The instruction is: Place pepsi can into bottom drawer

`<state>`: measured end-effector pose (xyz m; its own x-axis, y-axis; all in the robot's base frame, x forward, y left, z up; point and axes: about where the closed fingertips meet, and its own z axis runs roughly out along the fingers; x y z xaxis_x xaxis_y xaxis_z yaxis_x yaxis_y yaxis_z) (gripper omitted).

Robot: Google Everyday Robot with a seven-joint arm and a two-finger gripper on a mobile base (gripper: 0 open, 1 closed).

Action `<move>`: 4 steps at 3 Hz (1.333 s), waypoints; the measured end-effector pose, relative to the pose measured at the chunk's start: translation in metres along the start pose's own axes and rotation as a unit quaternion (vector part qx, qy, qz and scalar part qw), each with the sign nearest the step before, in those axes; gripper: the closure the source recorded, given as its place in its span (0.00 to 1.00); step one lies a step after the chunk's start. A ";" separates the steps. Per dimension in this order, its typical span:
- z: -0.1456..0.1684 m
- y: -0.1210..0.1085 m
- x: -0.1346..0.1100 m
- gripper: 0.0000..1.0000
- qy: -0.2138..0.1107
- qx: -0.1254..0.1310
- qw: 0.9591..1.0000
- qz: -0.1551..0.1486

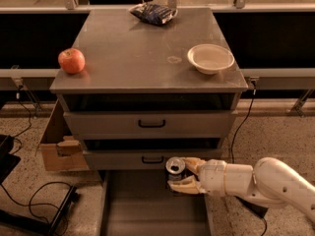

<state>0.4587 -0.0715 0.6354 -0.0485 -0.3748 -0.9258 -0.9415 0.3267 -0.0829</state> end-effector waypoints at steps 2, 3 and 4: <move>0.056 0.028 0.107 1.00 -0.011 -0.033 0.999 -0.019; 0.094 0.019 0.158 1.00 -0.013 -0.028 0.999 -0.012; 0.094 0.019 0.158 1.00 -0.013 -0.028 0.999 -0.012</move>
Offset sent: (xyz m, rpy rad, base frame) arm -0.0067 0.0231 -0.2027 -0.0033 -0.0260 0.0948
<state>0.4648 -0.0436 0.4531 -0.0177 -0.3599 -0.9328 -0.9596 0.2681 -0.0852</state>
